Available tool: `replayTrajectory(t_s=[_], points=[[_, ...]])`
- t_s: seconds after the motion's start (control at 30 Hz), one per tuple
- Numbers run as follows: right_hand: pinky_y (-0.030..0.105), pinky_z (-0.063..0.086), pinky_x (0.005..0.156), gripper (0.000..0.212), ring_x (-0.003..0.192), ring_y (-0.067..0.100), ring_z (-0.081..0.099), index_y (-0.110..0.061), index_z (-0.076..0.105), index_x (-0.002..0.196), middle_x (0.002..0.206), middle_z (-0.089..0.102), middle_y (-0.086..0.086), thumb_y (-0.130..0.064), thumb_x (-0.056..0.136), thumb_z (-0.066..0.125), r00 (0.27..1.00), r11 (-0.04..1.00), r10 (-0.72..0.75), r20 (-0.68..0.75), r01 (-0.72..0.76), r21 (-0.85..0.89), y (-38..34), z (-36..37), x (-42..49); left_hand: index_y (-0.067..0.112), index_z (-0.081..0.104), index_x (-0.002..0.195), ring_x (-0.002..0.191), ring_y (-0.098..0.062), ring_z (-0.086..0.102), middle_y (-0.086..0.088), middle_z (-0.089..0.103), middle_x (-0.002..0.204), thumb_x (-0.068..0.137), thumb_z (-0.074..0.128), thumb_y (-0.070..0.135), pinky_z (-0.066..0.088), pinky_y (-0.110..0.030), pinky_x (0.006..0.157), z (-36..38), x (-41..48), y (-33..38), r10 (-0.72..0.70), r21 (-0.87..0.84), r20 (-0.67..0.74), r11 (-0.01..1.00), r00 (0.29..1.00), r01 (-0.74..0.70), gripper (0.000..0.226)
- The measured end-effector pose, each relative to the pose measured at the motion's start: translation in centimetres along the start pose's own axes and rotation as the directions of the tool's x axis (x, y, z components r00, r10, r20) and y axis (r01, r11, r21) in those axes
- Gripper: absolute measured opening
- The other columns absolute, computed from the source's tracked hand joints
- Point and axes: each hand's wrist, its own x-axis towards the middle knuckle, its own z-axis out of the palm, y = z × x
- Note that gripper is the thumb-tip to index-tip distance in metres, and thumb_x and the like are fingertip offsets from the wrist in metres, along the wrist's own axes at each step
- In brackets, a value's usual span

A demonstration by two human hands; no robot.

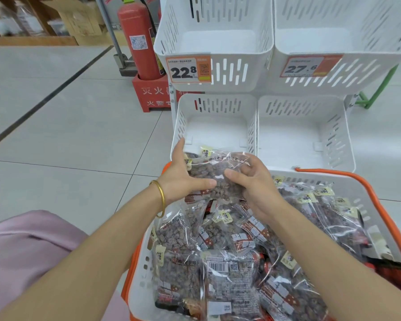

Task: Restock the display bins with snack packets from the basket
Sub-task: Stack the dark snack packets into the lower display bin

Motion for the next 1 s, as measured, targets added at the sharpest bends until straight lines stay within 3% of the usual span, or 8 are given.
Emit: replayTrajectory(t_s=[0.17,0.3,0.4,0.53,0.63,0.7,0.77,1.0], points=[[0.029,0.049,0.071,0.017,0.071,0.011,0.056,-0.01,0.05,0.1,0.084,0.053,0.003,-0.01,0.087,0.06,0.977,0.981,0.147,0.151,-0.125,-0.148,-0.9,-1.0,0.9,0.033,-0.006,0.148,0.139,-0.015,0.025,0.005,0.018,0.154,0.068,0.083,0.024,0.032,-0.03,0.108,0.0,0.9,-0.5,0.076,0.021,-0.018,0.997,0.997,-0.076,0.12],[0.037,0.055,0.084,0.076,0.092,0.012,0.065,-0.02,0.039,0.127,0.108,0.06,0.0,-0.035,0.062,0.076,0.956,0.925,0.228,0.184,-0.154,-0.347,-2.7,-1.5,2.7,0.038,-0.016,0.145,0.141,-0.014,0.023,0.006,0.009,0.157,0.066,0.083,0.03,0.029,-0.034,0.112,-0.2,2.3,-0.1,0.151,0.065,0.013,0.986,0.989,-0.151,0.127],[0.044,0.058,0.077,0.081,0.099,0.023,0.067,-0.03,0.04,0.131,0.116,0.061,0.008,-0.03,0.061,0.08,0.944,0.855,0.272,0.186,-0.148,-0.497,-4.2,-1.0,5.3,0.04,-0.02,0.143,0.141,-0.017,0.024,0.0,0.007,0.158,0.064,0.085,0.028,0.031,-0.041,0.112,-0.7,4.3,0.4,0.238,0.076,0.019,0.968,0.971,-0.239,0.132],[0.049,0.058,0.071,0.054,0.088,0.029,0.067,-0.017,0.051,0.115,0.107,0.065,0.017,-0.012,0.071,0.08,0.986,0.835,0.12,0.114,-0.038,-0.548,-5.5,0.3,10.7,0.032,-0.013,0.147,0.124,-0.018,0.044,-0.004,0.036,0.139,0.068,0.081,0.032,0.04,-0.028,0.1,-2.0,7.0,-0.2,0.209,0.004,-0.17,0.977,0.963,-0.211,0.123],[0.028,0.055,0.058,0.054,0.088,0.022,0.062,-0.019,0.046,0.113,0.109,0.059,0.009,-0.012,0.072,0.08,0.998,0.874,-0.056,-0.022,0.038,-0.485,-5.0,0.3,15.1,0.02,0.001,0.15,0.13,-0.019,0.034,-0.007,0.036,0.141,0.079,0.068,0.044,0.031,-0.032,0.106,-3.2,8.4,-3.7,0.12,0.132,-0.384,0.988,0.916,-0.074,0.101],[0.02,0.051,0.058,0.053,0.08,0.017,0.057,-0.019,0.045,0.115,0.092,0.056,0.003,-0.01,0.074,0.079,0.985,0.842,-0.145,-0.09,0.075,-0.534,-3.4,-0.1,17.9,0.017,0.004,0.15,0.139,-0.023,0.021,-0.01,0.025,0.151,0.089,0.055,0.044,0.021,-0.037,0.112,-3.2,9.1,-6.4,0.089,0.383,-0.348,0.922,0.933,0.055,0.085],[0.031,0.052,0.074,0.054,0.085,0.019,0.057,-0.02,0.048,0.116,0.09,0.055,0.0,-0.017,0.073,0.08,0.97,0.74,-0.202,-0.135,0.061,-0.67,-1.1,-0.4,20.5,0.019,0.003,0.15,0.141,-0.021,0.013,-0.007,0.017,0.155,0.094,0.043,0.046,0.014,-0.034,0.114,-2.5,9.6,-8.2,0.057,0.52,-0.264,0.849,0.963,0.092,0.074],[0.031,0.044,0.079,0.047,0.097,0.027,0.058,-0.014,0.053,0.112,0.108,0.06,0.008,-0.004,0.073,0.077,0.985,0.563,-0.171,0.039,0.13,-0.816,5.3,1.2,26.4,0.024,0.002,0.15,0.14,-0.014,0.012,0.001,0.016,0.155,0.094,0.034,0.051,0.014,-0.031,0.113,-2.1,10.6,-9.5,0.057,0.527,-0.252,0.845,0.966,0.088,0.07]])
